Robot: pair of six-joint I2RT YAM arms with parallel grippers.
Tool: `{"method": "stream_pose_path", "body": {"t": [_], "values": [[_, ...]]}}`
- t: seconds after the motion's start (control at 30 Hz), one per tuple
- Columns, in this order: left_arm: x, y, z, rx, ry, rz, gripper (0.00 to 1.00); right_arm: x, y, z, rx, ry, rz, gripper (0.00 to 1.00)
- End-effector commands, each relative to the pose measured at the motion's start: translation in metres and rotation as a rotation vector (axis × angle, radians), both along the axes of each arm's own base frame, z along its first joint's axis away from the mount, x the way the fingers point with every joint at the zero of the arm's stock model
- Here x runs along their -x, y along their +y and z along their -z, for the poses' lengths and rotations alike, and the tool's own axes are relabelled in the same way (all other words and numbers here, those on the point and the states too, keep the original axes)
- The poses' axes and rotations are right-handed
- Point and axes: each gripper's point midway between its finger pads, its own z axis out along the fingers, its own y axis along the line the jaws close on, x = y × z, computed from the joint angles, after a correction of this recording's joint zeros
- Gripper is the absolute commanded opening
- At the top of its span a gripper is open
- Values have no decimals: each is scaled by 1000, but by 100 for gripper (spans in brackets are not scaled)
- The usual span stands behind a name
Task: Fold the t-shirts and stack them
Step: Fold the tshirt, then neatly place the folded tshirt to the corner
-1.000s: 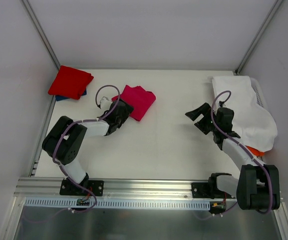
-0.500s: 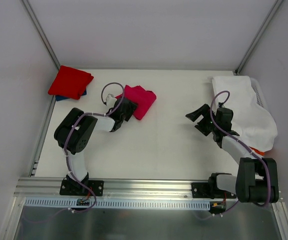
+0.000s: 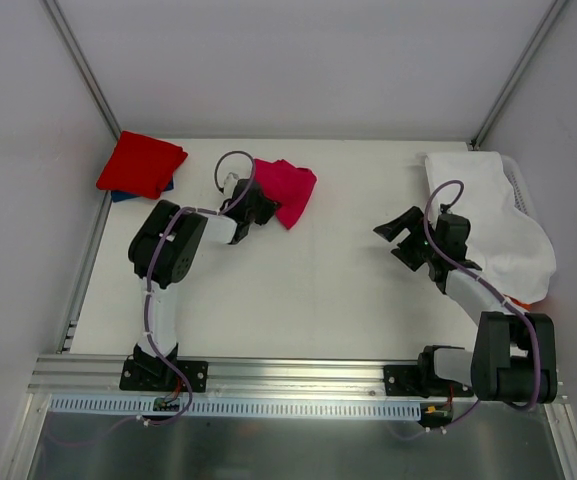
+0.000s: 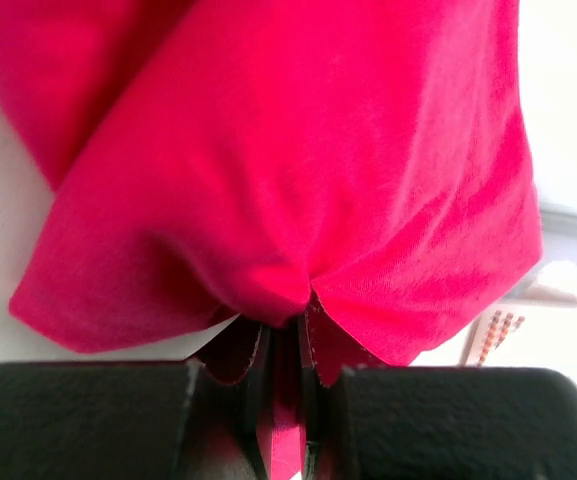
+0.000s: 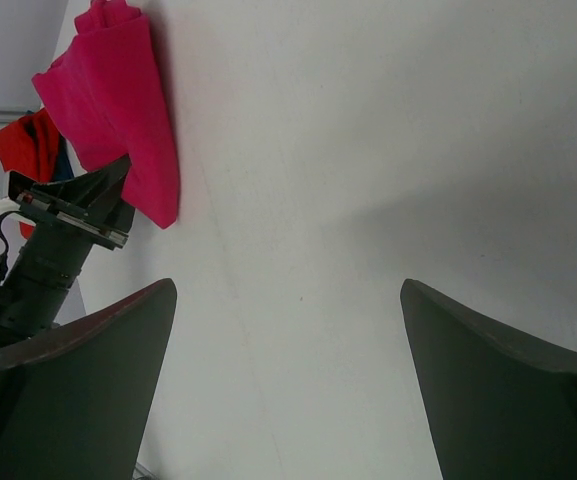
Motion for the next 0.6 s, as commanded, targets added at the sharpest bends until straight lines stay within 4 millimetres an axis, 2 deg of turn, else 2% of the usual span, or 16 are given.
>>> {"method": "stream_pose_path", "body": {"t": [0.0,0.03,0.07,0.1,0.13,0.17,0.2,0.23,0.27,0.3,0.33,0.37,0.43,0.53,0.57], "values": [[5,5,14,-119,35,147,0,-13,2,-19,-27,-47,-13,99],[4,3,18,-125,42,193,0,-13,3,-18,-31,-48,-14,99],[-11,-2,2,-120,9,236,0,-13,4,-19,-39,-48,-14,99],[-8,8,9,-144,47,288,0,-13,5,-19,-47,-51,-20,100],[-11,10,6,-153,40,322,0,-13,5,-19,-50,-50,-20,99],[-22,11,-3,-161,26,355,0,-12,6,-18,-54,-51,-21,99],[-22,28,3,-205,60,384,0,-12,8,-19,-66,-53,-24,99],[-31,25,-11,-190,30,441,0,-12,8,-20,-72,-55,-24,99],[-32,29,-12,-199,44,475,0,-12,9,-20,-79,-56,-29,99],[-36,42,-12,-234,42,503,0,-12,10,-22,-87,-62,-29,99],[-26,47,-5,-237,103,547,0,-13,11,-23,-92,-63,-30,100],[-39,51,-22,-260,71,566,0,-12,12,-24,-98,-65,-35,99],[-41,64,-30,-279,82,633,0,-14,14,-27,-114,-71,-37,99],[-47,89,-31,-333,96,676,0,-13,17,-30,-136,-75,-48,99],[-49,98,-39,-359,105,678,0,-12,19,-31,-145,-73,-55,100]]}}
